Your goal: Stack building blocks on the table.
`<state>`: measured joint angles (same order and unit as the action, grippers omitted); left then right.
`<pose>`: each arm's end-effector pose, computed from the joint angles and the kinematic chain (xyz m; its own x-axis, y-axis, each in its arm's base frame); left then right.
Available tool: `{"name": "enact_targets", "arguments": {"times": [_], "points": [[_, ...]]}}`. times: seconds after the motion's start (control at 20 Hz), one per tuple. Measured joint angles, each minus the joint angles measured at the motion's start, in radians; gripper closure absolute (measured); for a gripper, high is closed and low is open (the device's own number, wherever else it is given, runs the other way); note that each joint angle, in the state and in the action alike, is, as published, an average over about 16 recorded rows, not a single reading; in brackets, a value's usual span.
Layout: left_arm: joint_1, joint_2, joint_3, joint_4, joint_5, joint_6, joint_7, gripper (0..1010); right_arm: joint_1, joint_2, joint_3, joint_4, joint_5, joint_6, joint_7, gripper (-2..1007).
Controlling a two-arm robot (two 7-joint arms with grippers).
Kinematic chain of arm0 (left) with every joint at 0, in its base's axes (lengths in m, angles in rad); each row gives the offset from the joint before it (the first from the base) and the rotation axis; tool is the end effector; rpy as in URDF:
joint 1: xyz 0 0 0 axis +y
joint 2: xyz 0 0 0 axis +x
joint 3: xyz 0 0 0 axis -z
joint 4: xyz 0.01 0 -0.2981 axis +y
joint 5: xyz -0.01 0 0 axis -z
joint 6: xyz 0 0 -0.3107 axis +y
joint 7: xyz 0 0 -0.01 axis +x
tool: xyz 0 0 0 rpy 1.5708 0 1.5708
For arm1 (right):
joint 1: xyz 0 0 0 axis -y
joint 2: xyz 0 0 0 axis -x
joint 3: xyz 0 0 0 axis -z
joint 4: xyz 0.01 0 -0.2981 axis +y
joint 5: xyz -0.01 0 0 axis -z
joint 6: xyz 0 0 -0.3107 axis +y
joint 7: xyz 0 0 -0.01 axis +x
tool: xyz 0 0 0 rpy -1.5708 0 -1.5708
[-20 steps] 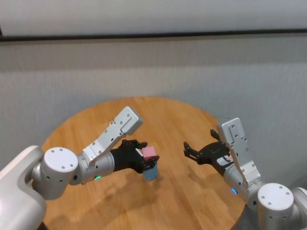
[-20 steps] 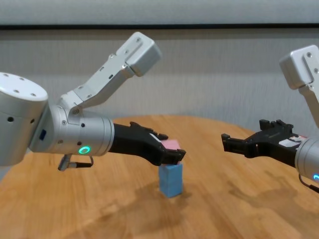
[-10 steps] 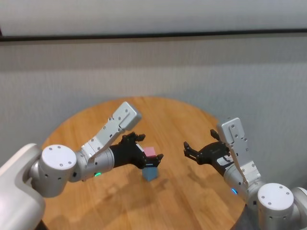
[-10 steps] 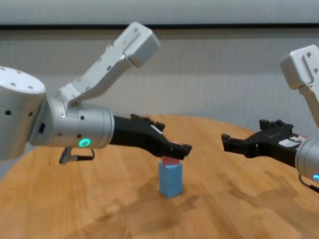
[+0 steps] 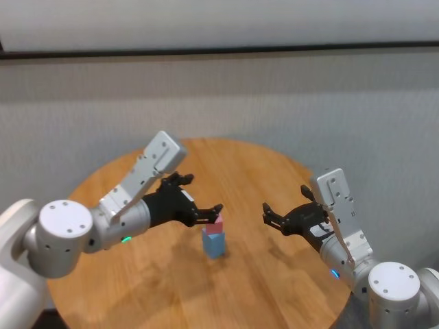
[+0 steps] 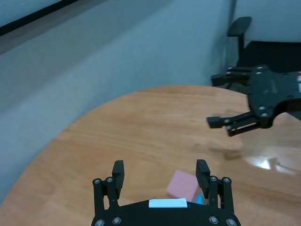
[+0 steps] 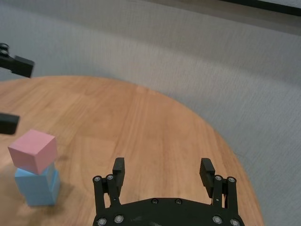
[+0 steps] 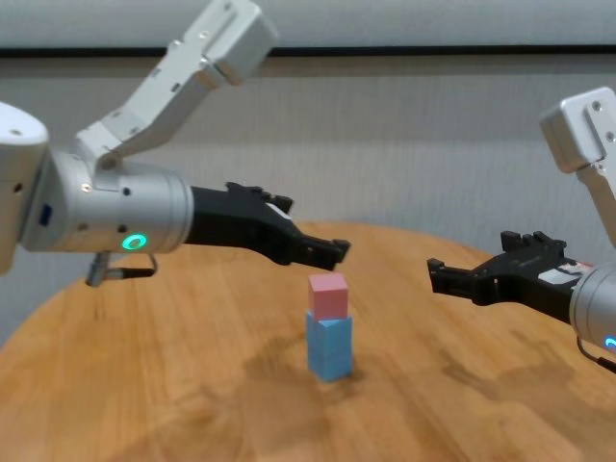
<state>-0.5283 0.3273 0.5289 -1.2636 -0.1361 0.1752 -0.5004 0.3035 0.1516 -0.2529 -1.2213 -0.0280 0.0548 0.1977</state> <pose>0.4520 -0.0187 -0.2403 0.7360 0.6232 0.2645 -0.6770 0.6761 0.2908 0.4112 0.0130 -0.3162 0.3841 -0.8991 0.2097 0.9188 0.3500 -0.1826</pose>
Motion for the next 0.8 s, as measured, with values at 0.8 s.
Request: {"name": "enact_targets", "arguments": {"times": [0.8], "points": [[0.116, 0.101, -0.099, -0.15, -0.007, 0.066, 0.068, 10, 0.0, 0.0, 0.0, 0.0, 0.0, 0.0, 0.0, 0]]}}
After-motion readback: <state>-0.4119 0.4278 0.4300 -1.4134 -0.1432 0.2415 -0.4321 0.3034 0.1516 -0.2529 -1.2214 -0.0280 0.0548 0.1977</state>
